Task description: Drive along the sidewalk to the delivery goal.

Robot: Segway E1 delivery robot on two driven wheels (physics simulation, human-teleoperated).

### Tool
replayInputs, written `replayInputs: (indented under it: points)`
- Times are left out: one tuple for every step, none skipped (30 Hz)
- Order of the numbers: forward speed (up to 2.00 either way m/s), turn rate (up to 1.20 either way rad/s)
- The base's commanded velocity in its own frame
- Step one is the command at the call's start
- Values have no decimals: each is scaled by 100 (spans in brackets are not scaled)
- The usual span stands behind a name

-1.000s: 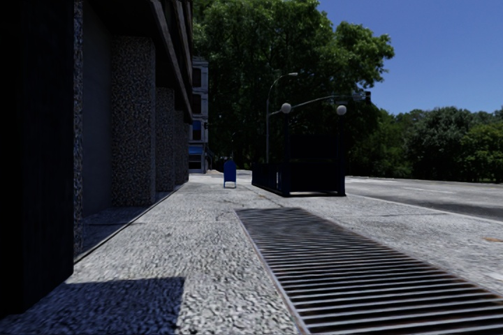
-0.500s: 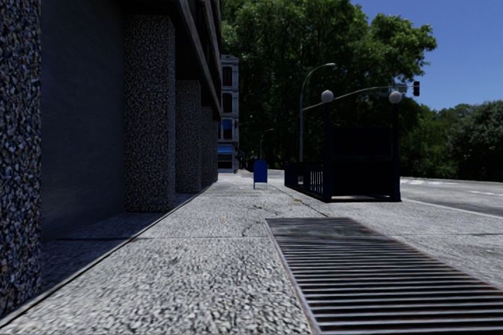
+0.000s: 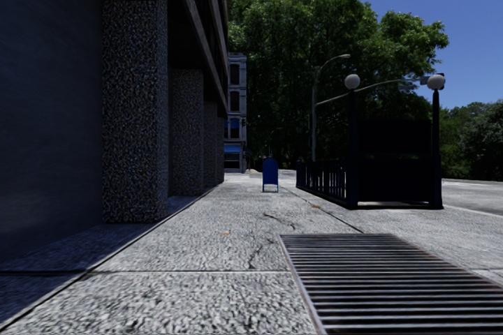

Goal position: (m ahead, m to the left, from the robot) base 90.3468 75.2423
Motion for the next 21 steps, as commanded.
replayInputs:
  points:
    - [200,0]
    - [200,0]
    - [200,0]
    - [200,0]
    - [200,0]
    - [200,0]
    - [200,0]
    - [200,0]
    - [200,0]
    - [200,0]
    - [200,0]
    - [200,0]
    - [200,0]
    - [200,0]
    - [200,0]
    - [200,0]
    - [200,0]
    - [200,0]
    - [200,0]
    - [200,0]
    - [200,0]
